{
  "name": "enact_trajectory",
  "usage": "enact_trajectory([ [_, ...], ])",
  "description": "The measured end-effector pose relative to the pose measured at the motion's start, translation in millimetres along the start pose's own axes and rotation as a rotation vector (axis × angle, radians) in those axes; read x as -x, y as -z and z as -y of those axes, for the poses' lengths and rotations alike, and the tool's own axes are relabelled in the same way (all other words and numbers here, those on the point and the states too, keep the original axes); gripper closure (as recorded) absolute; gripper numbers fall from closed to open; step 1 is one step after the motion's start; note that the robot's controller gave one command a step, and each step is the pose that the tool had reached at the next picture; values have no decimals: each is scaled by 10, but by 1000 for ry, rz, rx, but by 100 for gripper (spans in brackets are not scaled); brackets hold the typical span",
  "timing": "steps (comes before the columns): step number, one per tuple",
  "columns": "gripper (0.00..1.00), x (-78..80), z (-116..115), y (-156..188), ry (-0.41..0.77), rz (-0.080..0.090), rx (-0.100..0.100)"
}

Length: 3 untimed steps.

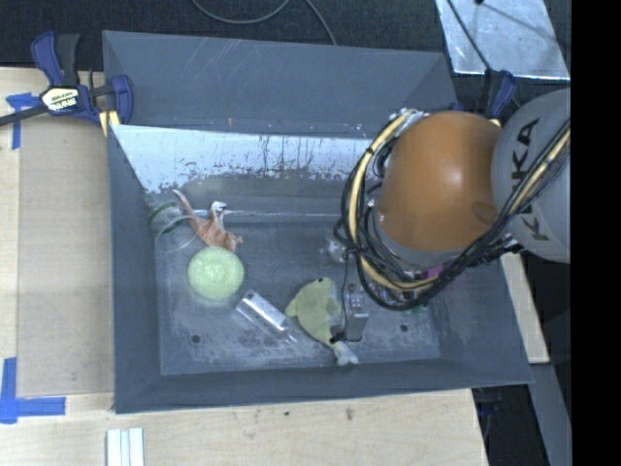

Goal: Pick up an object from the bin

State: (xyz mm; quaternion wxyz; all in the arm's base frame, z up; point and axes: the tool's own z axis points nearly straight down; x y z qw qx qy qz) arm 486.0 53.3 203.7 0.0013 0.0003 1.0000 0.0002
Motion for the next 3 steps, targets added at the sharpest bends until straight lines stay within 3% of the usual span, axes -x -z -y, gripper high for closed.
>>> enact_trajectory([
  [1,0,44,-374,-815,-47,5,1],
  [2,0,49,-553,-827,-80,-2,-1],
  [3,0,23,-595,-739,-197,-1,0],
])
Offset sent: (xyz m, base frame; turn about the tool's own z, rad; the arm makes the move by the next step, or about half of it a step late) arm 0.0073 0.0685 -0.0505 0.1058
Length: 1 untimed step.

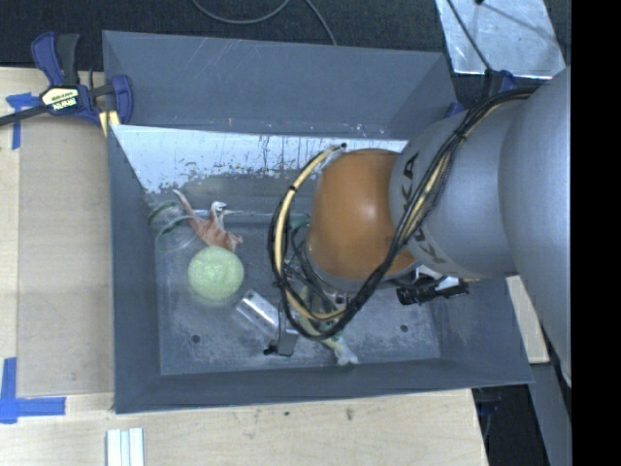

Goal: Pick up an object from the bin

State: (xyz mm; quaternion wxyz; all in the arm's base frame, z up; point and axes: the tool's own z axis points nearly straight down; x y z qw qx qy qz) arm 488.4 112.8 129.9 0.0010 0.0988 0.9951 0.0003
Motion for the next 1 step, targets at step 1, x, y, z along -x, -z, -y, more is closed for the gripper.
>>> enact_trajectory([
  [1,0,14,-44,-593,-226,0,-1],
])
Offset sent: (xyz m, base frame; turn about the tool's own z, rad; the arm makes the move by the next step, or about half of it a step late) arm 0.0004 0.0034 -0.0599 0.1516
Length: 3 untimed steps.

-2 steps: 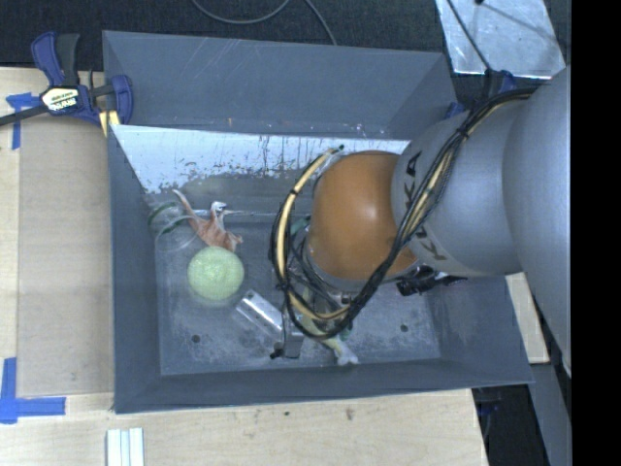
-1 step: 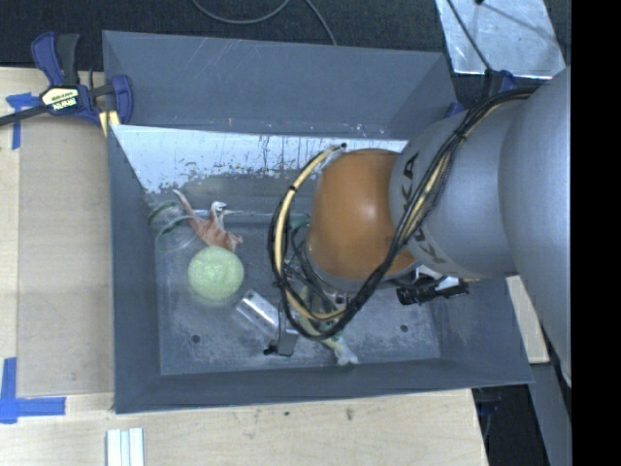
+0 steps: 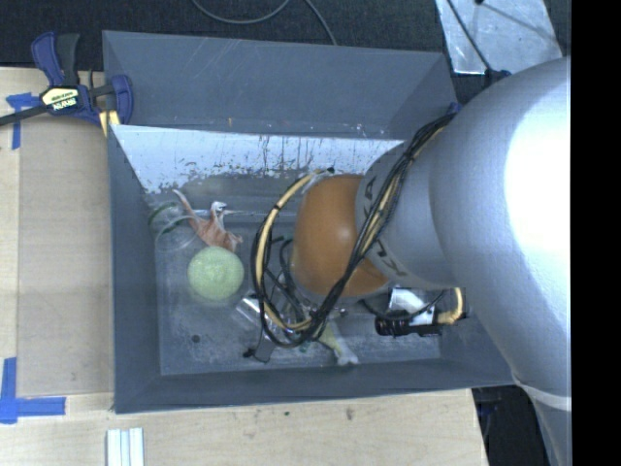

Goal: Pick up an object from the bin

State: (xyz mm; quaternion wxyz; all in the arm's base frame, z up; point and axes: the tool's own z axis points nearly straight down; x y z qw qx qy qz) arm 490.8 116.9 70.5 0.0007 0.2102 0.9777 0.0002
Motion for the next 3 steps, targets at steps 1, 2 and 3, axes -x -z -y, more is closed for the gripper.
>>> enact_trajectory([
  [1,100,9,-3,-60,34,3,2],
  [2,100,9,-1,-54,39,4,2],
  [3,100,11,-2,-42,40,5,2],
])
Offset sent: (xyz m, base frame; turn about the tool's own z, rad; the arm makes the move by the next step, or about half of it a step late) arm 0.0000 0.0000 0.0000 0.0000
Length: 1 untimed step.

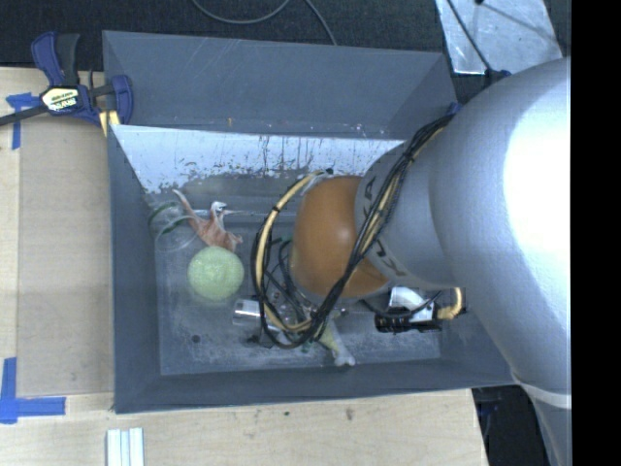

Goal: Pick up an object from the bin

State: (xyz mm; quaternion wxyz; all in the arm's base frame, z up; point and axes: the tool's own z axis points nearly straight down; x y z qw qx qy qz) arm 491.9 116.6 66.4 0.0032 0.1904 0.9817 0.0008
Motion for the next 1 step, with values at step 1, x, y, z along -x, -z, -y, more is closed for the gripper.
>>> enact_trajectory([
  [1,100,-10,9,54,0,-5,-3],
])
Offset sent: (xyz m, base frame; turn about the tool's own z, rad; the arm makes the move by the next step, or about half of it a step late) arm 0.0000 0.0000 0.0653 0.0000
